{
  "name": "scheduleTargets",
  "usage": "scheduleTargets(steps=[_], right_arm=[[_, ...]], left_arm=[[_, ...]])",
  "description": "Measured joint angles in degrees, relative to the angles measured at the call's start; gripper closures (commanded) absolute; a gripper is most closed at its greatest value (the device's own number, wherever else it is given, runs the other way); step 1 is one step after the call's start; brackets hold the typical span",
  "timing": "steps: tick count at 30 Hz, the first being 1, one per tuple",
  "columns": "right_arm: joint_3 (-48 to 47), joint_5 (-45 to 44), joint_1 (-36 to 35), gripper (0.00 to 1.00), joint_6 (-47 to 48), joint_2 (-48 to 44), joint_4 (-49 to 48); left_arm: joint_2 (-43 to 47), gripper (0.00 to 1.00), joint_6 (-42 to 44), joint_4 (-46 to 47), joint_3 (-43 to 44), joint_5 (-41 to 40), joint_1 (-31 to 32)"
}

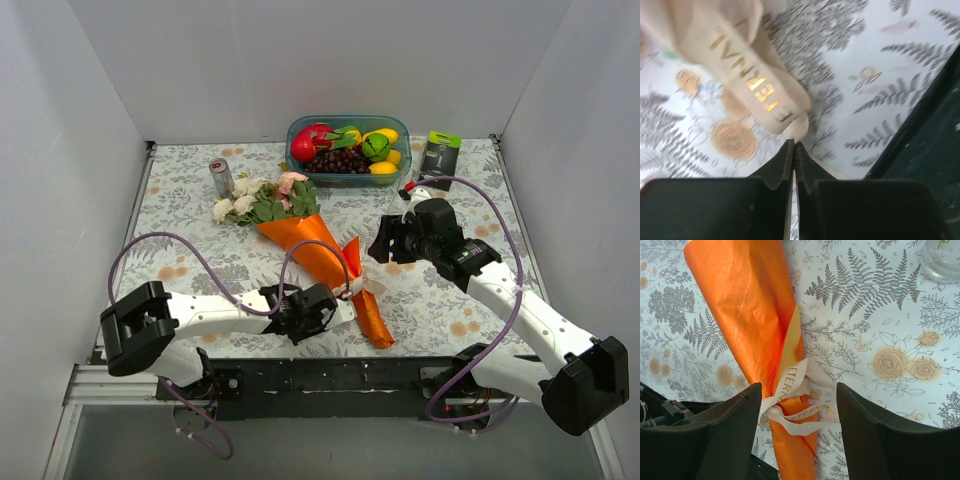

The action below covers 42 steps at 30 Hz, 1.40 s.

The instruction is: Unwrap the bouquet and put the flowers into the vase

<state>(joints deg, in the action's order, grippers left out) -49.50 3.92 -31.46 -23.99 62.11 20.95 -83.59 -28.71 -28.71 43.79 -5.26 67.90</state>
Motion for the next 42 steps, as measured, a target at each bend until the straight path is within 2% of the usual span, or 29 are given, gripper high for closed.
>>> scheduleTargets(steps=[5,9,14,20,28,39,42], right_arm=[[0.1,0.4,0.0,0.32,0.0,0.0,-0.2],[0.6,1.5,0.0,0.3,0.0,0.2,-0.9],[0.6,3.1,0.0,0.29,0.4,2.2,-1.9],[1.3,5.4,0.0,0.29,0.8,4.2,-3.4],[3.7,7.3,-2.6,0.32,1.7,4.5,-5.8],[3.7,7.9,-9.2,0.29,1.5,5.7,-8.0],[4.7,7.8,-10.4,0.28,1.3,5.8,-9.1]], left_arm=[[7.0,1.0,0.9,-7.0,1.1,-3.4,-3.7],[13.5,1.0,2.3,-9.7,4.1,-2.1,-11.5],[22.8,1.0,6.2,-11.7,2.2,-1.2,-19.4],[29.4,1.0,10.5,-16.4,0.1,-1.4,-25.4],[35.3,1.0,13.1,-21.9,-2.2,-3.6,-29.9],[35.8,1.0,13.4,-27.4,-1.0,-5.0,-30.2],[38.1,1.0,14.2,-28.1,-3.5,-7.1,-30.2]])
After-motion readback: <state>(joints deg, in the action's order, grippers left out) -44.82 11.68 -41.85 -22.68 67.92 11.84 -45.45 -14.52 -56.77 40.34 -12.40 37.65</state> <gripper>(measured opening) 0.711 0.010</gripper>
